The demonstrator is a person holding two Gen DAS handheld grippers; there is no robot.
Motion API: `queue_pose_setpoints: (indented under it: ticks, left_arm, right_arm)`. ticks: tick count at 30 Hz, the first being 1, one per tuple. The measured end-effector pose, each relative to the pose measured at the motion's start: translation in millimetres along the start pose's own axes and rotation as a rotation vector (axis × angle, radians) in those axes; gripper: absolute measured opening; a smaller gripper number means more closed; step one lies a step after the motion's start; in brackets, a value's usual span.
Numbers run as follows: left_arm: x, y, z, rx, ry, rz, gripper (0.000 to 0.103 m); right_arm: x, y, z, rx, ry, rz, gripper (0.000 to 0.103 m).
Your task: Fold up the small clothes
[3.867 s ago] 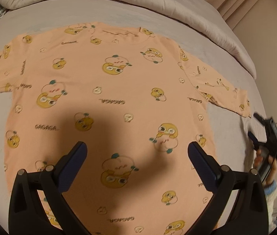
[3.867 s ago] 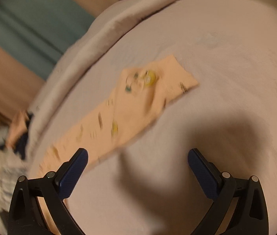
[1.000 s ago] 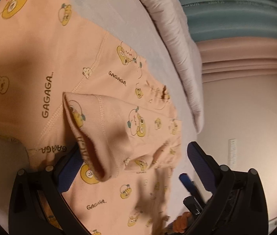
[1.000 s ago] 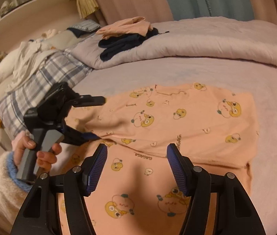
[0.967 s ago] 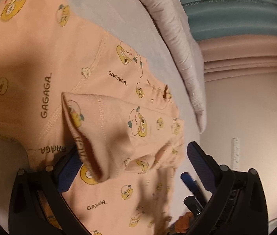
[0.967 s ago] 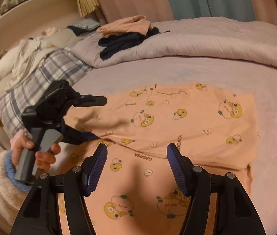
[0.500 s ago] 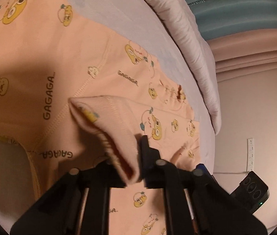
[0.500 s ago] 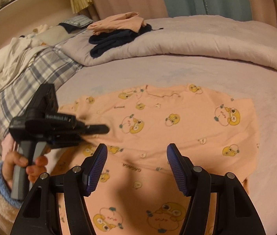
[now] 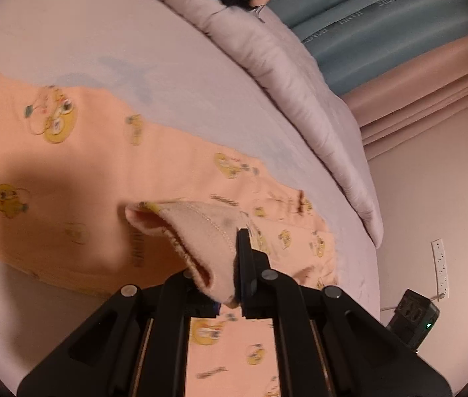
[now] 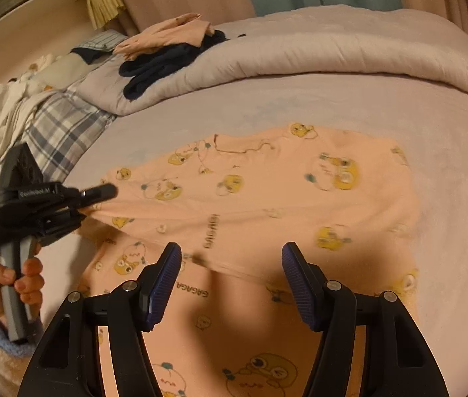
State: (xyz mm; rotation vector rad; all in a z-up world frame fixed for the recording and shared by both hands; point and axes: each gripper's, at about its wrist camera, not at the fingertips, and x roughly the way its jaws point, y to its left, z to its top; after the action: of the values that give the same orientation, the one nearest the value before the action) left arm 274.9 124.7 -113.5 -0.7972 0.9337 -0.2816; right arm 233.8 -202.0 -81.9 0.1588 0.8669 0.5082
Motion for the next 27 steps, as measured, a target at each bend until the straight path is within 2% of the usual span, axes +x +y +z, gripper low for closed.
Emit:
queue_pose_setpoints:
  ticks: [1, 2, 4, 7, 9, 12, 14, 18, 23, 27]
  left_arm:
    - [4.4, 6.3, 0.4, -0.008, 0.033, -0.005, 0.008]
    - [9.0, 14.3, -0.1, -0.024, 0.050, 0.045, 0.010]
    - [12.1, 21.8, -0.8, -0.030, 0.063, 0.086, 0.010]
    - [7.7, 32.5, 0.7, -0.077, 0.065, 0.059, 0.014]
    - [-3.5, 35.3, -0.5, -0.078, 0.051, 0.060, 0.024]
    - [-32.9, 43.8, -5.6, -0.066, -0.007, 0.083, 0.035]
    - [-55.9, 60.0, -9.4, -0.097, -0.048, 0.097, 0.038]
    - [-96.0, 96.2, -16.1, -0.187, -0.121, 0.125, 0.040]
    - [-128.1, 137.6, -21.3, -0.331, -0.209, 0.076, 0.042]
    - [-134.0, 150.5, -19.1, -0.382, -0.242, 0.039, 0.042]
  right_arm:
    - [-0.8, -1.2, -0.4, 0.001, 0.001, 0.001, 0.063]
    - [-0.4, -3.0, -0.3, 0.002, 0.008, -0.004, 0.063]
    - [3.1, -6.6, 0.3, 0.004, 0.033, -0.042, 0.063]
    - [9.7, -14.6, -1.1, 0.016, 0.089, -0.116, 0.063]
    - [7.4, -18.8, -2.9, 0.035, 0.096, -0.113, 0.063]
    - [-1.9, -22.3, -3.1, 0.040, 0.076, -0.091, 0.063]
    - [-5.4, -22.0, -2.0, 0.031, 0.070, -0.088, 0.063]
    - [-6.2, -8.1, -2.5, -0.008, 0.070, -0.062, 0.063]
    - [12.6, 36.2, 0.2, -0.162, 0.078, -0.028, 0.063]
    - [29.9, 67.1, 2.1, -0.222, 0.092, -0.008, 0.063]
